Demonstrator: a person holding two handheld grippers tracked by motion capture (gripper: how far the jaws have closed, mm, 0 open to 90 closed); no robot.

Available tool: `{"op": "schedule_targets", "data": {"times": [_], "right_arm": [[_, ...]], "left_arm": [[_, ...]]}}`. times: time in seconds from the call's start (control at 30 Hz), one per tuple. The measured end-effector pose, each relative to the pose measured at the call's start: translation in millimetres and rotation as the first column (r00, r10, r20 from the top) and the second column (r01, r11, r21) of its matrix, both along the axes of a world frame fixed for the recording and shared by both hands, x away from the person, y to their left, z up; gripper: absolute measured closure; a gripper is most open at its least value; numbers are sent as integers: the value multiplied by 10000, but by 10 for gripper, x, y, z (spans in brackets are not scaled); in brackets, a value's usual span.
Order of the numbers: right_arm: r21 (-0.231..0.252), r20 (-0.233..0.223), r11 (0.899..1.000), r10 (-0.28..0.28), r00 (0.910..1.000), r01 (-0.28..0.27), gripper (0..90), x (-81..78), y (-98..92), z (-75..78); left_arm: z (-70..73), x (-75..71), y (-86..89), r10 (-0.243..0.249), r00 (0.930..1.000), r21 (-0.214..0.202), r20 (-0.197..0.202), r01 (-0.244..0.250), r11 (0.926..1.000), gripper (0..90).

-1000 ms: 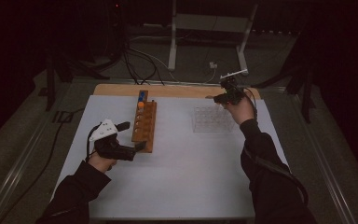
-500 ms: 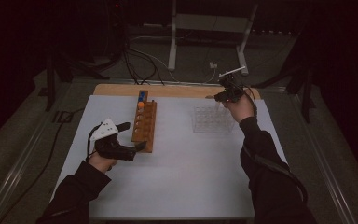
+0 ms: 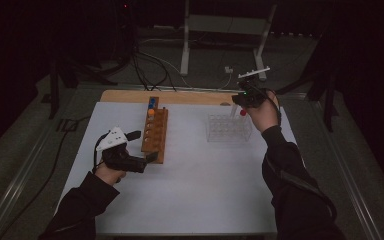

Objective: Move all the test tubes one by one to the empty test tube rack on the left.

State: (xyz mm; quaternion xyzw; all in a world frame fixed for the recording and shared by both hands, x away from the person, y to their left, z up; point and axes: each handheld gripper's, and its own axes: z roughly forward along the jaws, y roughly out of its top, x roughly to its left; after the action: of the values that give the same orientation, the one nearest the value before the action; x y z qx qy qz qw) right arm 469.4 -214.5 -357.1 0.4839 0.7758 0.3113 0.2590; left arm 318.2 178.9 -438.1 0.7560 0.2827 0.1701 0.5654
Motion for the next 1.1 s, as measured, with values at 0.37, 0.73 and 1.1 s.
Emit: {"op": "schedule_targets", "data": {"times": [0.37,0.73,1.1], "right_arm": [[354,282,9893,1405,9897,-1414,695,-357,150,91],[375,237,9526,3011,9533,-3018,695,-758,447,82],[584,202,8941,4437,8959,-4441,695,-1143,724,47]], "left_arm": [[75,-62,-138,-510,9987,39,50,510,9987,20],[149,-88,-267,-1042,9946,-43,24,1042,9945,25],[156,-50,-551,-1921,9811,148,-244,1925,9812,103]]}}
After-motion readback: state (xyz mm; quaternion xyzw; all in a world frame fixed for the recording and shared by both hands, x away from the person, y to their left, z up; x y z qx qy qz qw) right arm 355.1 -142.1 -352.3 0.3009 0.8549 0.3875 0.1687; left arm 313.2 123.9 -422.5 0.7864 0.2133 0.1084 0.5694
